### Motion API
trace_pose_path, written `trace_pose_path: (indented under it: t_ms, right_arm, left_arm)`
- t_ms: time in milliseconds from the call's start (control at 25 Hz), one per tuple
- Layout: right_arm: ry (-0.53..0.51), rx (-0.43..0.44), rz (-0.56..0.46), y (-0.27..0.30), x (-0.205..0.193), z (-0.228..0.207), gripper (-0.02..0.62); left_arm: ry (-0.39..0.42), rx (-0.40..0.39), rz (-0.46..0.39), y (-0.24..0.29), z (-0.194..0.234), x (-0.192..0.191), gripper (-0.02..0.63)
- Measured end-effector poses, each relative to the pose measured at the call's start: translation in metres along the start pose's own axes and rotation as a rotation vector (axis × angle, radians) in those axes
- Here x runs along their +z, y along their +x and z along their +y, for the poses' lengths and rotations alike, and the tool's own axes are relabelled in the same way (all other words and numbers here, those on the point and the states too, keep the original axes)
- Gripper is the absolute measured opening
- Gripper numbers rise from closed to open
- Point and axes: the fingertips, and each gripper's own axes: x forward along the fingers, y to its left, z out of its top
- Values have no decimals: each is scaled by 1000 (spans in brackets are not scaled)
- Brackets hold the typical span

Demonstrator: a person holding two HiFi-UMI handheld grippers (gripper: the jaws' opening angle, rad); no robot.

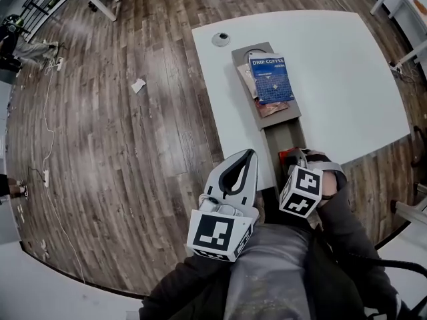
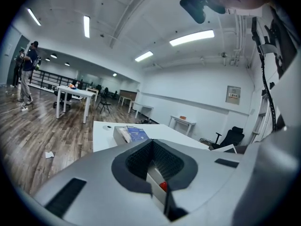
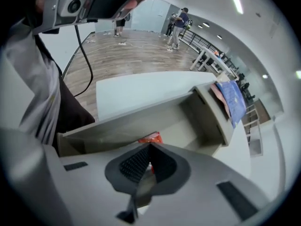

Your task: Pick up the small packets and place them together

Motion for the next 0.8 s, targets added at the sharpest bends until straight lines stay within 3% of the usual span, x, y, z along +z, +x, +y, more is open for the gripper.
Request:
trace_pose_path:
  t_ms: [160,240,320,400,600,800]
  right_arm:
    - [272,22,-92,-15,-2,-11,21]
    - [401,67,-140,-23,-4,-13,124]
    - [474,100,-170,-27,-1,-15,182]
    - [477,89,-142,-25,2,-17,227]
    - [375,88,0,-8,0,-8,227]
    - [308,124,32,-7,-2,-6,220]
  left_arm:
    - [14,-50,3,6,-11,3,3]
    - [12,-67,8,8,-13,4,3]
    - [6,-79,10,10,-14,4,3]
    - [-1,-90,9,14,-14,5,3]
    - [-33,-87,11,21,-3,6,3]
    - [-81,-74,18,28,11,6,3]
